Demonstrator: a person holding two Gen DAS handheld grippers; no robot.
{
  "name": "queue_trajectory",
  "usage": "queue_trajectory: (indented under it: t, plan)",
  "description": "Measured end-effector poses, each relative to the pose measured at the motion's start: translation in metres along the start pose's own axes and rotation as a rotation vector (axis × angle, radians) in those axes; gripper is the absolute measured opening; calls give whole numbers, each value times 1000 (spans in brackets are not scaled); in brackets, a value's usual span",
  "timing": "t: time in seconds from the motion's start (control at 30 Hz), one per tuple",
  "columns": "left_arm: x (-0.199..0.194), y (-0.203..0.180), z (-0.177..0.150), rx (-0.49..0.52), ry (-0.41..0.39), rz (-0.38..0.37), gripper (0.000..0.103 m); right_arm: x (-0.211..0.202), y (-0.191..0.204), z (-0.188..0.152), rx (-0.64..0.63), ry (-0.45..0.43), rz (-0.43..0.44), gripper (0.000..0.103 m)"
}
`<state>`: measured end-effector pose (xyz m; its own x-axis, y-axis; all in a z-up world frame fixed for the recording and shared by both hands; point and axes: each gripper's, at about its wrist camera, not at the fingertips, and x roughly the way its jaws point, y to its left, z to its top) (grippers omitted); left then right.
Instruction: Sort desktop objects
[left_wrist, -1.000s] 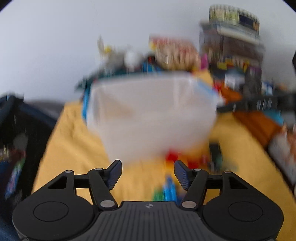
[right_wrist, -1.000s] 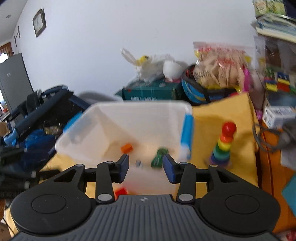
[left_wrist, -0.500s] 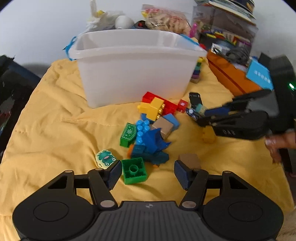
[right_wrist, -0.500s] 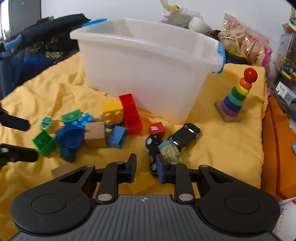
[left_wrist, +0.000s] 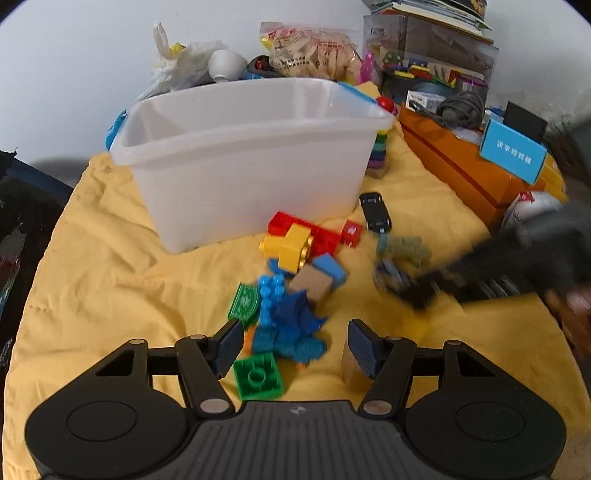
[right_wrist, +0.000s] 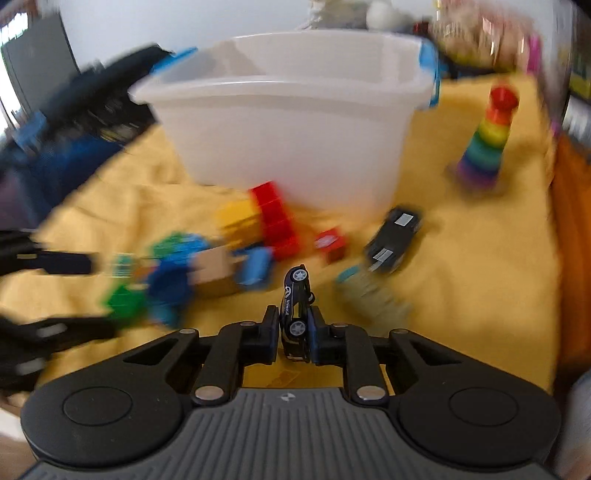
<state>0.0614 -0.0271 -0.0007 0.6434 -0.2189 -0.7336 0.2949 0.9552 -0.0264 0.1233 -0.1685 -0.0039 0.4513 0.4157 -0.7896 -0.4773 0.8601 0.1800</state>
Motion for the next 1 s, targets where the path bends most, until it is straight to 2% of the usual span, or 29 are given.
queue_trajectory:
  t: [0.13,0.3,0.4,0.5,0.6,0.63,0.73,0.87,0.93,1.0]
  plan:
    - [4,-6,0,7,12,-16,66,-16,-2,-24,86,83,126,18]
    - [5,-16,-13,27,53,-53,66,-23,8,-53,71,188,248,18]
    - [6,-23,-19,50,71,-70,66,-21,10,-61,61,207,256,18]
    - [1,-30,-17,90,54,-71,66,-18,-5,-62,152,197,273,19]
    - [1,-41,-2,134,30,-91,66,-21,-13,-59,170,163,226,33]
    - [4,-45,5,156,22,-96,66,-23,-16,-60,170,154,206,35]
    - [22,-59,33,189,3,-94,66,-26,-24,-59,159,136,165,35]
    - [60,-78,74,114,-18,-51,66,-38,-24,-58,102,75,88,35]
    - [81,-88,89,102,-32,-22,63,-43,-20,-60,63,54,44,35]
    - [102,-92,102,79,-28,-54,54,-47,-18,-63,37,45,13,36]
